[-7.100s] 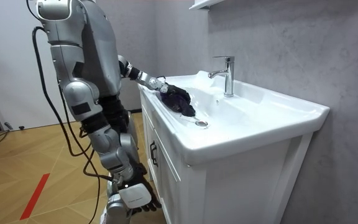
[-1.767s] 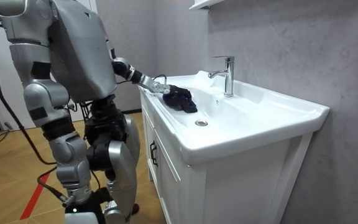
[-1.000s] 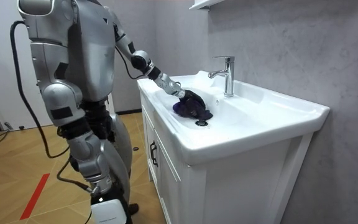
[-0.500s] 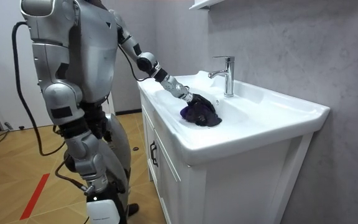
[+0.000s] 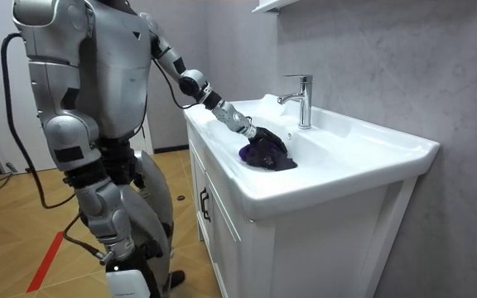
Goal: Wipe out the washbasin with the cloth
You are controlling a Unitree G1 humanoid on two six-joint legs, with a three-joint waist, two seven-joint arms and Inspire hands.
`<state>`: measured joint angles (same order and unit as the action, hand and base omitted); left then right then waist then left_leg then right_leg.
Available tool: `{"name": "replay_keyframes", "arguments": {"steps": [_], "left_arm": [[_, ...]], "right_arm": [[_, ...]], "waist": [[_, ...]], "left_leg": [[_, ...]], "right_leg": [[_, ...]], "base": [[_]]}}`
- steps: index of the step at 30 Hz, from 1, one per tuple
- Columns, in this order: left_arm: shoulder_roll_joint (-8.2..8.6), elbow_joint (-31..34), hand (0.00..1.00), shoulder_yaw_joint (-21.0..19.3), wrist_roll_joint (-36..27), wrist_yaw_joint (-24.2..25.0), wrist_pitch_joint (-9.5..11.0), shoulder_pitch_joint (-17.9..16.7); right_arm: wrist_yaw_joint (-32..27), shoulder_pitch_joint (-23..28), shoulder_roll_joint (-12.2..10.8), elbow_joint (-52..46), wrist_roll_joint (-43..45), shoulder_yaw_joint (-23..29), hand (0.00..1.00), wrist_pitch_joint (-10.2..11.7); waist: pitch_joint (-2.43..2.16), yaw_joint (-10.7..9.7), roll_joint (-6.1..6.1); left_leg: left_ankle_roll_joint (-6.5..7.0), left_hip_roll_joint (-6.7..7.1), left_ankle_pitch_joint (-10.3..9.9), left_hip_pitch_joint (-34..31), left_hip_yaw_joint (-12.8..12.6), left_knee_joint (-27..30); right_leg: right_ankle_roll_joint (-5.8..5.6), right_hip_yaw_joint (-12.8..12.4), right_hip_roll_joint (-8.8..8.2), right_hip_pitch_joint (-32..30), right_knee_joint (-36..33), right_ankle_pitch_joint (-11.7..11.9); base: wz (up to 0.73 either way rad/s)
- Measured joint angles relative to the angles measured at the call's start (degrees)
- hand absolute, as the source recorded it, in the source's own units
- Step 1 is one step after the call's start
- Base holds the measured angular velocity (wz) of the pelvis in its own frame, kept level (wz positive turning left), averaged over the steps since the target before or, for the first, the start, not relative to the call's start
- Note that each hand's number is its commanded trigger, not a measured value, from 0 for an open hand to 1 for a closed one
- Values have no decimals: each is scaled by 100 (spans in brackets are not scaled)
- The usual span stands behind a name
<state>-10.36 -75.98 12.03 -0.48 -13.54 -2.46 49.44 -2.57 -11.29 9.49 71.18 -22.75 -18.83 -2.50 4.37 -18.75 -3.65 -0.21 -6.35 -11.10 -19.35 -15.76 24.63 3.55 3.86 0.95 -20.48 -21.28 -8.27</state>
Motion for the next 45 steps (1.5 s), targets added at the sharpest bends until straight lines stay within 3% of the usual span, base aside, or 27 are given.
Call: {"name": "replay_keyframes", "arguments": {"steps": [14, 24, 31, 34, 45], "left_arm": [[68, 0, 100, 178, -352, 26, 28, 212], [68, 58, 100, 464, -330, 48, 32, 281], [154, 59, 100, 642, -620, 73, 39, 329], [199, 106, 100, 723, -905, 74, 41, 329], [226, 284, 100, 848, -879, 353, 161, 327]], "right_arm": [[236, -97, 107, -2, -241, -1, 0, 15], [526, -124, 190, 45, -250, 3, 0, 16], [517, -124, 273, 64, -412, -25, 0, 57], [517, -125, 277, 55, -413, -34, 0, 77], [527, -101, 294, 55, -416, -121, 0, 162]], "waist": [[22, -130, -110], [38, -147, -136], [37, -155, -313], [39, -154, -317], [51, -153, -298]], "left_leg": [[50, 2, 5, 7, -473, 6], [62, -1, 10, -1, -583, -2], [84, 10, -3, 2, -616, -24], [87, 16, 0, 4, -616, -29], [92, 10, 2, 16, -706, -27]], "right_leg": [[20, -238, -81, -401, -556, -157], [13, -284, -95, -465, -644, -190], [15, -186, -156, -448, -647, -187], [10, -179, -167, -444, -648, -195], [-31, -181, -185, -421, -634, -239]], "base": [[-9], [-1], [4], [1], [0]]}}
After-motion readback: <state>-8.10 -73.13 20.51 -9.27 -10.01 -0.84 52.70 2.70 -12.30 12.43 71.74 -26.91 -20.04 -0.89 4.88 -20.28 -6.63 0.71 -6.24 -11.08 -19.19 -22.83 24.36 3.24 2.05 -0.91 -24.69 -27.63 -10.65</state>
